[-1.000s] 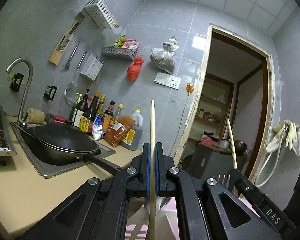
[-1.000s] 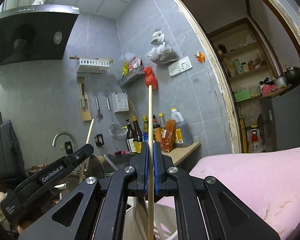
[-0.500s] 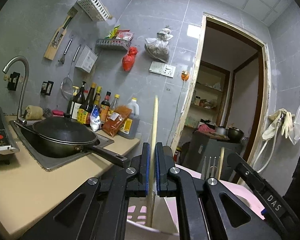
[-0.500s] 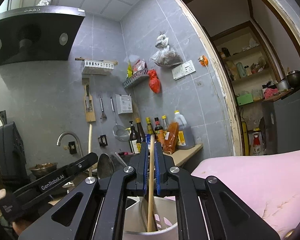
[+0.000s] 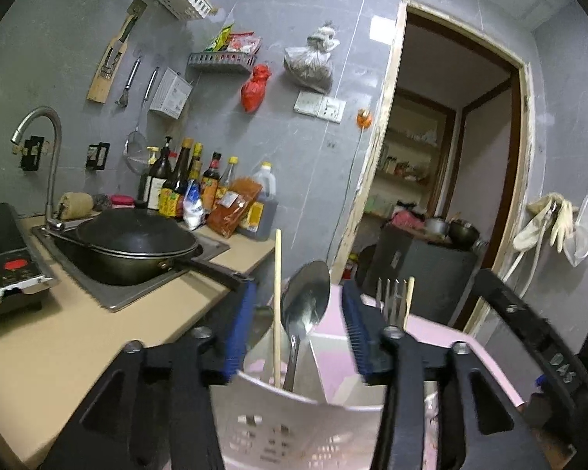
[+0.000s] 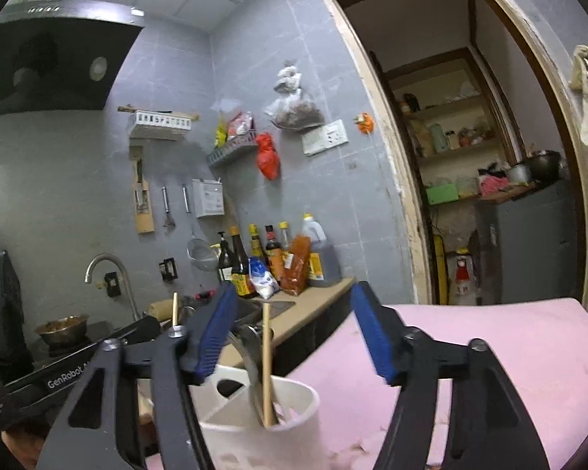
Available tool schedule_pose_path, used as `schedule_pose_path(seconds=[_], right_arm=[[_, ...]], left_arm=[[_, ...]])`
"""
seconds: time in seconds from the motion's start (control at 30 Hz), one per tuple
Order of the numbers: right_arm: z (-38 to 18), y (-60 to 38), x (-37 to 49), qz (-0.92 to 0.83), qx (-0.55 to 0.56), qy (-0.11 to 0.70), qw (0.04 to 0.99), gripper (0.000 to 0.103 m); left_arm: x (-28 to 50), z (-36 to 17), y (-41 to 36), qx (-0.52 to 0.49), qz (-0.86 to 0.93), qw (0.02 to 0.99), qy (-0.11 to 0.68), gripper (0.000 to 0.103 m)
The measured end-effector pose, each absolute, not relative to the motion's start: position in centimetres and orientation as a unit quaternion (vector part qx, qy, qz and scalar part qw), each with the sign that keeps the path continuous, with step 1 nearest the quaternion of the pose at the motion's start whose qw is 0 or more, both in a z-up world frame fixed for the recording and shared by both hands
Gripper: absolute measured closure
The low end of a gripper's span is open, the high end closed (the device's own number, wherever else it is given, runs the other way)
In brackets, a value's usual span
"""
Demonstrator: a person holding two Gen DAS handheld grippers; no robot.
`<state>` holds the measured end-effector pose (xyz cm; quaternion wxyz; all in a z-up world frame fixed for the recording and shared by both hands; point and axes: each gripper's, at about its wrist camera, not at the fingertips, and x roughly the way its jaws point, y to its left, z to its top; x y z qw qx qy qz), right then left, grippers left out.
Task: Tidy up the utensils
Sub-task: 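Lower the chopsticks into the holder and open both tools, then move both tools back toward the remaining spoons and chopstick on the cloth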
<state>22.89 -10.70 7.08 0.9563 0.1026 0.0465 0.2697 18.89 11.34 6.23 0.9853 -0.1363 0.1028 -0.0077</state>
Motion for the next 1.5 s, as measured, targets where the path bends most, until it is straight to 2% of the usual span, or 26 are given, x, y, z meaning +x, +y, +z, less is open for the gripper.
schedule_pose_path(seconds=[0.13, 0.2, 0.3, 0.6, 0.87, 1.27, 1.33, 1.47, 1.5], right_arm=[[7.3, -13.2, 21.8, 0.247, 0.093, 0.067, 0.962, 0.022], [7.5, -14.7, 20.9, 0.235, 0.082, 0.078, 0.965, 0.016], [7.5, -16.8, 19.8, 0.218, 0.067, 0.090, 0.970, 0.000], [6.4, -22.8, 16.7, 0.162, 0.029, 0.148, 0.975, 0.000], [3.2, -27.0, 15.7, 0.129, 0.017, 0.228, 0.965, 0.000], [-1.0, -28.3, 16.4, 0.124, -0.005, 0.333, 0.935, 0.000], [-1.3, -28.2, 16.6, 0.127, -0.005, 0.343, 0.931, 0.000], [-2.4, -28.3, 17.7, 0.134, -0.005, 0.378, 0.916, 0.000], [-2.6, -28.2, 18.0, 0.136, -0.004, 0.387, 0.912, 0.000]], left_arm=[[18.0, 6.5, 9.7, -0.114, -0.013, 0.985, 0.127, 0.048], [17.3, 6.4, 8.9, -0.104, -0.019, 0.986, 0.128, 0.033], [16.1, 6.2, 7.2, -0.091, -0.039, 0.987, 0.130, 0.020], [15.2, 4.9, 1.8, -0.069, -0.125, 0.973, 0.183, 0.019], [16.5, 1.7, -3.3, -0.039, -0.181, 0.945, 0.270, 0.019], [19.9, -1.5, -8.4, 0.020, -0.201, 0.901, 0.383, 0.021], [20.4, -2.0, -8.9, 0.025, -0.200, 0.895, 0.397, 0.025], [22.0, -3.7, -10.1, 0.050, -0.189, 0.872, 0.449, 0.043], [22.3, -4.2, -10.4, 0.055, -0.188, 0.867, 0.458, 0.045]])
